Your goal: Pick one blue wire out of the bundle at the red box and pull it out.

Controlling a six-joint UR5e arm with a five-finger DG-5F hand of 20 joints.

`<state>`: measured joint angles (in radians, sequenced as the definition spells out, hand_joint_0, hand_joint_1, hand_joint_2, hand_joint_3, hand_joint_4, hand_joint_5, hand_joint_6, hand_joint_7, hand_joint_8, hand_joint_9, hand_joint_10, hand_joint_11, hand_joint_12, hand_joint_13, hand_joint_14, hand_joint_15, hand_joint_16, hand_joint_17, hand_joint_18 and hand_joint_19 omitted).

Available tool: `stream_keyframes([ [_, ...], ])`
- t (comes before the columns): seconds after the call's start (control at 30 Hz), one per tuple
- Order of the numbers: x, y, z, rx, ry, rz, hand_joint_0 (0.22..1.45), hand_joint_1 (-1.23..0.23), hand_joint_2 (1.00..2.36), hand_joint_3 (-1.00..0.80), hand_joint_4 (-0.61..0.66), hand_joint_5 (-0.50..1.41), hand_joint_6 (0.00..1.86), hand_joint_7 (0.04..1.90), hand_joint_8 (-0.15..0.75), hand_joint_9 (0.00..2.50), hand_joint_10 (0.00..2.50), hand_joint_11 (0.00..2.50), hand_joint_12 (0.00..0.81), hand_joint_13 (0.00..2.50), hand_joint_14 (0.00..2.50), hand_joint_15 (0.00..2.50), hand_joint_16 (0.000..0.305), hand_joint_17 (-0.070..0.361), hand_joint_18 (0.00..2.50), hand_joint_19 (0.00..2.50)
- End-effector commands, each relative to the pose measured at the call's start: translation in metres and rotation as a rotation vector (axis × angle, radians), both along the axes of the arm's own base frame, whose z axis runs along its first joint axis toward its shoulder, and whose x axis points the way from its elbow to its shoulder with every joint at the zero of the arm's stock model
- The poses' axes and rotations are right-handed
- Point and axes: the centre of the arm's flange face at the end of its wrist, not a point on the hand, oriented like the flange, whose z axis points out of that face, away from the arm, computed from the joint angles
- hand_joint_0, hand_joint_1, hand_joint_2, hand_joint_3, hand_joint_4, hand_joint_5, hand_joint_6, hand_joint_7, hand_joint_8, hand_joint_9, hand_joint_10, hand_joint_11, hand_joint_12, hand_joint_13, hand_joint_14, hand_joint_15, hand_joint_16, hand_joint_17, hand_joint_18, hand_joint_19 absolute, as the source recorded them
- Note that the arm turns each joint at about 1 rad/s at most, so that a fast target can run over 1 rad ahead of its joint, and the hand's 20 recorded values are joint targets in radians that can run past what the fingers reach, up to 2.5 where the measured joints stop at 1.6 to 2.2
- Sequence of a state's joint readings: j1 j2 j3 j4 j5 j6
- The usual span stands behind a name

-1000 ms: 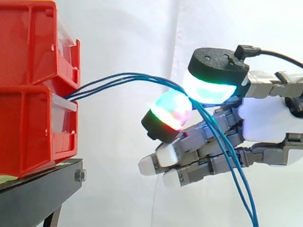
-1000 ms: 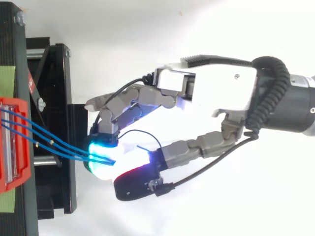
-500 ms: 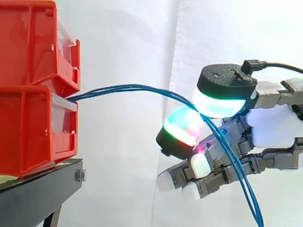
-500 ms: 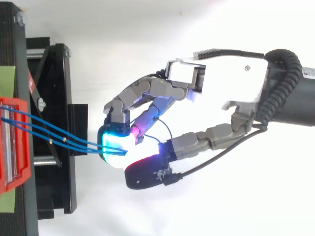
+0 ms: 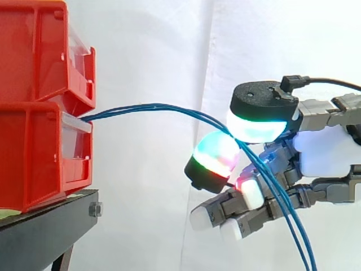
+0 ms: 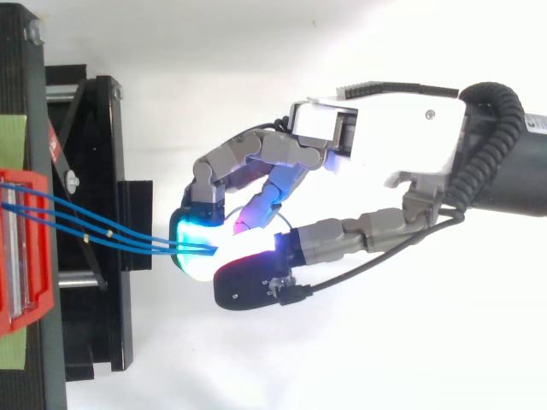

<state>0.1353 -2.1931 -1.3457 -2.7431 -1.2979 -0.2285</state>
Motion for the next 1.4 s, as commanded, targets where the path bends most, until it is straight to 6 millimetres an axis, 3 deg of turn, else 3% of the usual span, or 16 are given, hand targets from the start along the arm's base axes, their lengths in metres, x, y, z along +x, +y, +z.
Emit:
stream_keyframes([
  [0.0,-0.0002,-0.0001,-0.0008,0.004,0.001,0.001,0.55,-0.64,1.21,-0.08,0.15,-0.08,0.78,0.97,0.315,1.13,0.02,0.57,0.44,0.53,0.01,0.23,0.075,0.169,0.45,0.39],
  [0.17,0.0002,-0.0001,-0.0001,0.006,-0.001,0.001,0.6,-0.67,1.0,-0.02,0.19,-0.1,0.81,0.92,0.308,1.09,0.02,0.61,0.428,0.53,0.01,0.25,0.071,0.161,0.44,0.4],
  [0.27,-0.0004,-0.0001,-0.001,0.009,0.002,0.001,0.6,-0.77,1.0,0.0,0.23,-0.12,0.85,0.9,0.317,1.07,0.02,0.65,0.432,0.51,0.01,0.25,0.071,0.16,0.43,0.4],
  [0.63,-0.0001,-0.0018,0.001,0.021,-0.005,0.003,0.63,-0.79,1.01,-0.02,0.16,-0.14,0.87,0.85,0.308,1.04,0.03,0.73,0.408,0.52,0.01,0.29,0.065,0.146,0.42,0.43],
  [0.73,-0.0006,-0.003,0.0003,0.026,-0.004,0.001,0.62,-0.79,1.02,-0.07,0.23,-0.14,0.86,0.85,0.292,1.02,0.03,0.74,0.393,0.51,0.01,0.3,0.062,0.139,0.4,0.44],
  [0.87,-0.0005,-0.005,0.0008,0.026,-0.004,0.0,0.58,-0.77,1.01,-0.09,0.27,-0.11,0.81,1.04,0.302,1.04,0.02,0.54,0.405,0.53,0.01,0.25,0.067,0.15,0.43,0.43],
  [1.07,-0.0005,-0.006,-0.0003,0.026,-0.002,0.0,0.59,-0.68,1.01,-0.09,0.32,-0.05,0.64,1.17,0.299,1.05,0.02,0.41,0.403,0.55,0.01,0.24,0.069,0.154,0.44,0.44],
  [1.2,-0.0006,-0.0069,0.001,0.026,-0.005,0.0,0.62,-0.69,1.01,-0.1,0.3,-0.05,0.6,1.25,0.284,1.06,0.02,0.53,0.385,0.54,0.01,0.27,0.063,0.141,0.43,0.45],
  [1.37,-0.0005,-0.008,-0.0001,0.023,-0.003,-0.002,0.63,-0.7,1.02,-0.11,0.28,-0.08,0.66,1.1,0.271,1.03,0.03,0.66,0.376,0.53,0.01,0.31,0.059,0.132,0.4,0.46],
])
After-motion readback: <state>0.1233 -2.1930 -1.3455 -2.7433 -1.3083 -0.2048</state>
